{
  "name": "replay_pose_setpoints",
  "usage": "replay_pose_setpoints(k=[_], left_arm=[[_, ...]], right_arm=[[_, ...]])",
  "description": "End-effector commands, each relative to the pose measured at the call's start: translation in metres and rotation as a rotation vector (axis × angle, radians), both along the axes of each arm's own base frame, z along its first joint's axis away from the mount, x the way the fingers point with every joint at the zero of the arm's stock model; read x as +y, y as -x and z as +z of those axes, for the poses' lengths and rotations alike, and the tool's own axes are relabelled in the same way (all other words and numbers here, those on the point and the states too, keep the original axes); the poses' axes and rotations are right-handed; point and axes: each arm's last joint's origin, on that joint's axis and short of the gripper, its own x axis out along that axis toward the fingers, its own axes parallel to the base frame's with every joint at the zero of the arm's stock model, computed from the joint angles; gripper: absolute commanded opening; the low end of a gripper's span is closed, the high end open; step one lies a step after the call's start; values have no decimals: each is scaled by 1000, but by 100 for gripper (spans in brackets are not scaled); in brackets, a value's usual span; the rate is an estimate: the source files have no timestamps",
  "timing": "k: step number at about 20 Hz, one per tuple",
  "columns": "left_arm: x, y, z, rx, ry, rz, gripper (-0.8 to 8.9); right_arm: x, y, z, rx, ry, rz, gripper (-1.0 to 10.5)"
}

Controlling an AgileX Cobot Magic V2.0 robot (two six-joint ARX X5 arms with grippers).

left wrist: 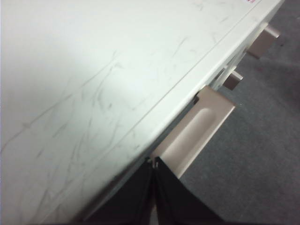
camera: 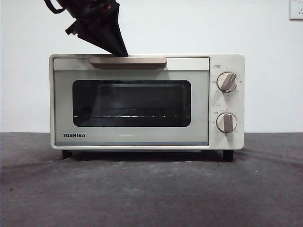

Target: The left arm flap open the oven, the right arm pick bread and place it into oven, the left arm flap close the oven

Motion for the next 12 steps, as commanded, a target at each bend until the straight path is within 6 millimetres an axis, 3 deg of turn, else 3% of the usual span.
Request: replay_pose_setpoints(k=[1, 12], left_arm=[[-6, -5, -4, 11, -16, -16, 10], [-10, 3, -13, 99, -72, -32, 10]], right_arm=[[0, 0, 3, -14, -13, 1, 104], [0, 0, 3, -15, -13, 1, 104]])
